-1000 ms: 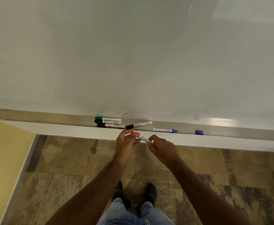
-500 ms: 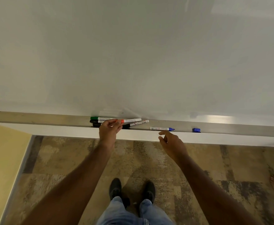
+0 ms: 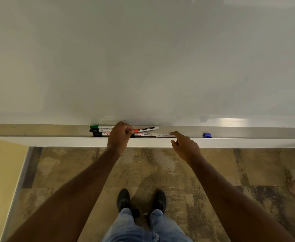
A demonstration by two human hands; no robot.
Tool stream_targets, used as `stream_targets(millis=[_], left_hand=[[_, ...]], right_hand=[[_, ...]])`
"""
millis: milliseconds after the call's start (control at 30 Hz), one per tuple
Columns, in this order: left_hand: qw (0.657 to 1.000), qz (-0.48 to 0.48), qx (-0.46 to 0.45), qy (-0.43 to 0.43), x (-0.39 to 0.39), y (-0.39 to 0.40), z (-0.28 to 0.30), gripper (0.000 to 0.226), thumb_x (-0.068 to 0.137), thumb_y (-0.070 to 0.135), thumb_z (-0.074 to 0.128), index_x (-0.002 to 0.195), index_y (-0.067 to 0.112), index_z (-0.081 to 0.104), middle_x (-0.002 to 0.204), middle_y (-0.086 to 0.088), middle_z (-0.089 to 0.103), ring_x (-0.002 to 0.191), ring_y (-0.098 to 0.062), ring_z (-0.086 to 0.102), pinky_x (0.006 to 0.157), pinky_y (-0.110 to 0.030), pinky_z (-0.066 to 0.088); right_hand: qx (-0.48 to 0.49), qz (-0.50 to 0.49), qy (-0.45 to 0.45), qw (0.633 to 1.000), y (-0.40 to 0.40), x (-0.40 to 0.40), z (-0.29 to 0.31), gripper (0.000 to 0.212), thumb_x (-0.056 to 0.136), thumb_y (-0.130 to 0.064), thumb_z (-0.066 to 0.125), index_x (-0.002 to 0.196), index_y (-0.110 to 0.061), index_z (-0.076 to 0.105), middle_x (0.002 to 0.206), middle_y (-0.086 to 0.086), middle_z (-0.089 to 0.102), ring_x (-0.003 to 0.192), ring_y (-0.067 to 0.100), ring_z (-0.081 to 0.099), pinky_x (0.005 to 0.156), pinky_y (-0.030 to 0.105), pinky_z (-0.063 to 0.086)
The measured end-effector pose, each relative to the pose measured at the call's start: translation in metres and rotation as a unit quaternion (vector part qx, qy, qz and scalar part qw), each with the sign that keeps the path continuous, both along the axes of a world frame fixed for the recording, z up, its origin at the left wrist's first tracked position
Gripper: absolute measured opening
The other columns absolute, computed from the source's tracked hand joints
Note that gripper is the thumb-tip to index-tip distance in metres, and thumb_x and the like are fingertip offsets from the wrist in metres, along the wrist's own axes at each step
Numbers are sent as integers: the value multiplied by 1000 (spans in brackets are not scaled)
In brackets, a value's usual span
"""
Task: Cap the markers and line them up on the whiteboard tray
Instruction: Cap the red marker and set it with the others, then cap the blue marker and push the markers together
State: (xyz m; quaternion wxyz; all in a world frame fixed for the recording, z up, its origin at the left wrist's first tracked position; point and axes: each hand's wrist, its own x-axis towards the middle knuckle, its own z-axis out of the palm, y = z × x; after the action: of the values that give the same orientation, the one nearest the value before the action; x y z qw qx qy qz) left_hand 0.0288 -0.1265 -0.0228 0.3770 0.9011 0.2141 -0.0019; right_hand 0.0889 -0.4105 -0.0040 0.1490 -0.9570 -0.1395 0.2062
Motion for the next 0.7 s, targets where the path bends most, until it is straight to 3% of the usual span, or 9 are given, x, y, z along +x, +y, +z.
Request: stream_targets(millis=[133,267,500,700], left_hand=[[1000,-5,18,0,0,-4,0,5,95,15,72,97,15,76,95,1,67,83,-15,65,75,-29,54],[1000,-2,2,-20,-18,-18,3,6,97,12,70,99,16,74,92,7,61,77,4,53,68,-14,39],[997,-28,-64,12,-56,-49,1,7,102,19,63,104,21,69,98,10,64,85,1,60,71,-16,45],[989,-64,-127,33,-64,-73,3,6,101,22,66,106,25,67,99,13,65,89,1,60,75,-17,47]], right_hand=[[-17,30,-19,999,7,12,0,40,105,-34,55,145,-34,51,122,4,76,94,24,75,78,40,64],[-63,61,-37,995,12,19,-1,31,106,-37,54,136,-32,59,112,1,77,86,21,73,75,36,62],[-76,77,-74,991,7,20,-1,22,103,-37,60,123,-28,59,99,-2,77,76,19,73,65,31,56],[5,4,-15,1000,-5,12,5,20,106,-39,55,119,-26,60,93,-4,75,67,13,64,52,24,40]])
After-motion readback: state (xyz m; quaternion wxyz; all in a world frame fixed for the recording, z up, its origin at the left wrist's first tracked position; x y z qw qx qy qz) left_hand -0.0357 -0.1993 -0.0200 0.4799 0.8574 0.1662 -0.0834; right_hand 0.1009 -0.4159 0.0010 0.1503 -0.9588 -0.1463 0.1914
